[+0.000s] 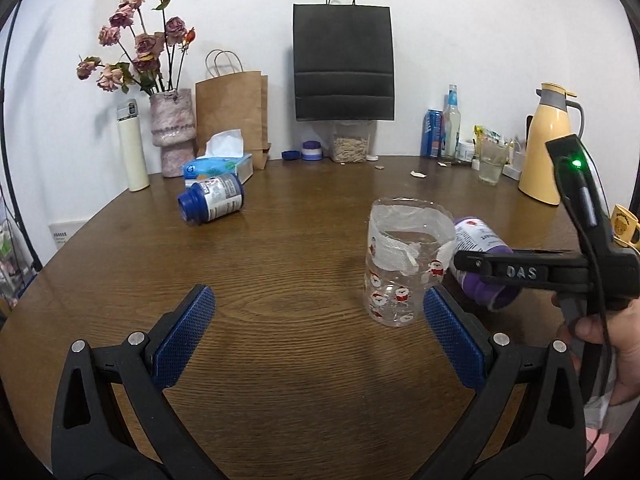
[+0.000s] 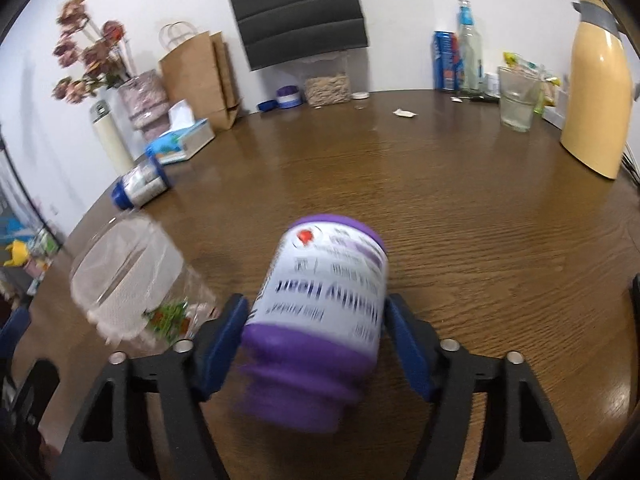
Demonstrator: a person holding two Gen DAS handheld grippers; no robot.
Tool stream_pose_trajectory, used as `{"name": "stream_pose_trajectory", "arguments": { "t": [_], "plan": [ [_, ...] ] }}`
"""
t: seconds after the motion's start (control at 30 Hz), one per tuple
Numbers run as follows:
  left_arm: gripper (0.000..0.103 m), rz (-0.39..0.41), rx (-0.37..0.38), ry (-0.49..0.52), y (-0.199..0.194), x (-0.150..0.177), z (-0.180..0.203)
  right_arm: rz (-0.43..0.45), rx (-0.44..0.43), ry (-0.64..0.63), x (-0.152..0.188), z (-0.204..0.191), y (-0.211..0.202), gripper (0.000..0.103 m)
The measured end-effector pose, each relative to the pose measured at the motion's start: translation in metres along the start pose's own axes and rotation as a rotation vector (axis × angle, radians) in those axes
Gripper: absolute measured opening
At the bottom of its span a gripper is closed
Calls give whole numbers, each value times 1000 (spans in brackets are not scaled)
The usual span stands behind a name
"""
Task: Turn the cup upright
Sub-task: 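Grasp the lying purple-capped bottle around its body with the right gripper, then lift the bottle with the right gripper while the left gripper closes on its body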
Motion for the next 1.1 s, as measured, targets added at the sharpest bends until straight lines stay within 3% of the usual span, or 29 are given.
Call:
{"name": "stream_pose_trajectory", "arguments": {
  "t": [0.07,0.17,0.37,0.5,0.6,0.67,0.7,0.73,0.83,1.1],
  "plan": [
    [103,2,8,2,-2,-1,3,-3,-26,-29,5,-2,-8,68],
    [103,-9,35,6,-9,-2,9,-25,-165,-52,20,-16,-30,68],
    [103,-79,139,-56,-8,0,20,-52,-406,-218,57,-67,-78,69],
    [100,-168,77,-19,11,7,23,-54,-472,-347,70,-100,-84,69],
    [88,-186,116,-31,14,10,29,-53,-520,-351,72,-111,-80,69],
    [73,-207,144,-52,18,13,30,-52,-545,-356,72,-115,-77,69],
    [56,-235,136,-56,22,15,30,-53,-550,-355,72,-114,-75,69],
    [46,-259,128,-63,25,18,30,-55,-554,-351,71,-112,-75,69],
    [33,-283,115,-109,31,18,29,-56,-572,-349,72,-106,-77,70],
    [28,-270,53,-59,25,17,24,-39,-505,-236,67,-65,-81,74]
  ]
}}
Point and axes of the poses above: each gripper's, at about its wrist camera, not at the fingertips, and y roughly the way its jaws point, z to its right, x to its underside, the point moved 7 cm from there along y, roughly the way its jaws point, and after that the axes turned 15 degrees about z, right-handed, at the moved point
